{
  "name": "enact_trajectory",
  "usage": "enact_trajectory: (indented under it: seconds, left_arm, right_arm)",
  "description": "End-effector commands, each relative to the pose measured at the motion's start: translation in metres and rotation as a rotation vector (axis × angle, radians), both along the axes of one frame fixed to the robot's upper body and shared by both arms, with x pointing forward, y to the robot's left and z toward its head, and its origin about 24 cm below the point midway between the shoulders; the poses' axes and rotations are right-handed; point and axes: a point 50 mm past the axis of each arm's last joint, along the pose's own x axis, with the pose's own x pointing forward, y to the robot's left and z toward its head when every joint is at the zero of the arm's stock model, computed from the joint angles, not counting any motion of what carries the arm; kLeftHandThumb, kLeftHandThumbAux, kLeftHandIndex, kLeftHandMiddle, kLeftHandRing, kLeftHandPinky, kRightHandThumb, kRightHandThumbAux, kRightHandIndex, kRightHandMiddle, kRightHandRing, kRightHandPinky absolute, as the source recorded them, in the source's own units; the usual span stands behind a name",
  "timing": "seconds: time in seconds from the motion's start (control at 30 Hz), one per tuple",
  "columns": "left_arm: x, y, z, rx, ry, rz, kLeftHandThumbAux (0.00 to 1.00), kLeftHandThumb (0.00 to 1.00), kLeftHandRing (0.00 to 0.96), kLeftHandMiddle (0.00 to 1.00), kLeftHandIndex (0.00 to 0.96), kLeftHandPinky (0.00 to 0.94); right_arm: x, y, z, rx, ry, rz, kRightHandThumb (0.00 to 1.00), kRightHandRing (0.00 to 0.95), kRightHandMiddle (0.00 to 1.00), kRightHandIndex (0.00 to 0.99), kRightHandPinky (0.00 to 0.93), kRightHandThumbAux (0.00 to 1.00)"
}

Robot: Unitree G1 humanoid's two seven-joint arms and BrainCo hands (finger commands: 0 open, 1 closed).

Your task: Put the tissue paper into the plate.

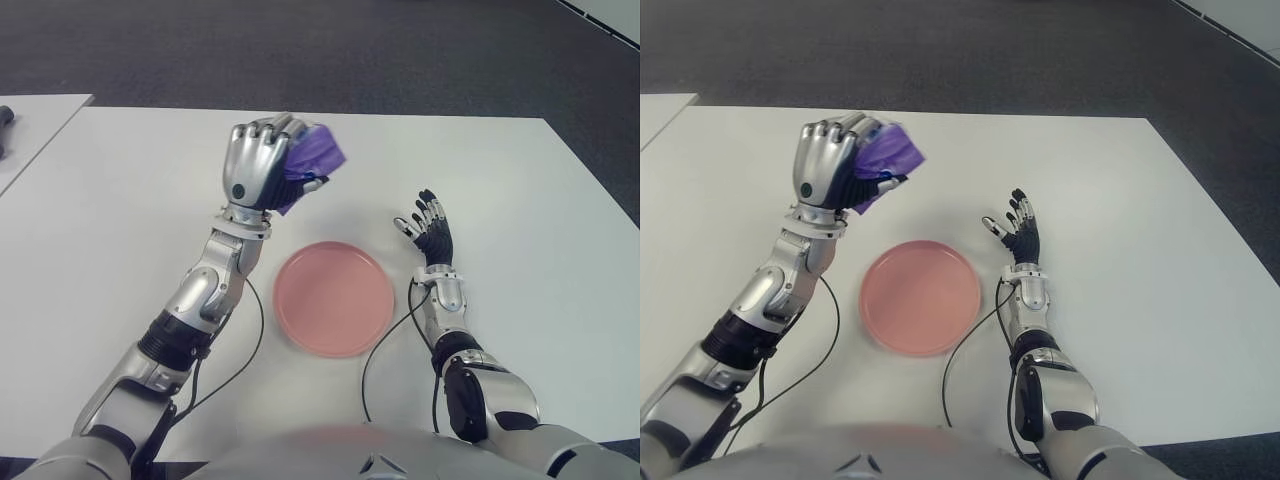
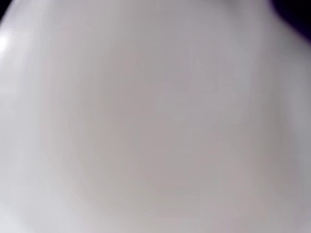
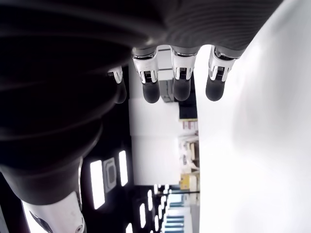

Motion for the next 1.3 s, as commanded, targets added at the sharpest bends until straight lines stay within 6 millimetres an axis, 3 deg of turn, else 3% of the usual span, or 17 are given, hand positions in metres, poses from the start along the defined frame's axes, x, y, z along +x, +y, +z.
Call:
enact_trajectory:
  seconds: [0.03,0.43,0.7,0.97,1.3]
  left_arm:
    - [0.002,-0.007,0.001,0.039,0.024,-0.074,0.666,0.855,0.85,0.544,0.402,0.849]
    - [0.0,-0.024,-0.001,0.067,0.011,-0.232,0.665,0.855,0.848,0.547,0.405,0.855]
    - [-0.022,-0.049,-0.016,0.099,0.026,-0.4,0.665,0.853,0.845,0.546,0.405,0.854]
    - [-0.029,-0.051,-0.037,0.28,0.126,-0.488,0.667,0.851,0.838,0.54,0.4,0.852]
    - [-0.024,-0.05,-0.059,0.449,0.307,-0.566,0.667,0.85,0.83,0.536,0.398,0.844]
  right_arm:
    - [-0.013,0.001,-0.022,0.027,0.108,-0.013,0.08,0.0,0.0,0.006,0.018,0.783]
    - [-0.014,0.003,-0.022,0.027,0.108,-0.013,0.08,0.0,0.0,0.006,0.018,0.783]
    - [-0.015,0.003,-0.023,0.027,0.108,-0.013,0.08,0.0,0.0,0.006,0.018,0.783]
    - [-0.015,0.003,-0.023,0.027,0.108,-0.013,0.08,0.0,0.0,0.006,0.018,0.783]
    - [-0.015,0.004,-0.023,0.027,0.108,-0.013,0.08,0.0,0.0,0.006,0.018,0.783]
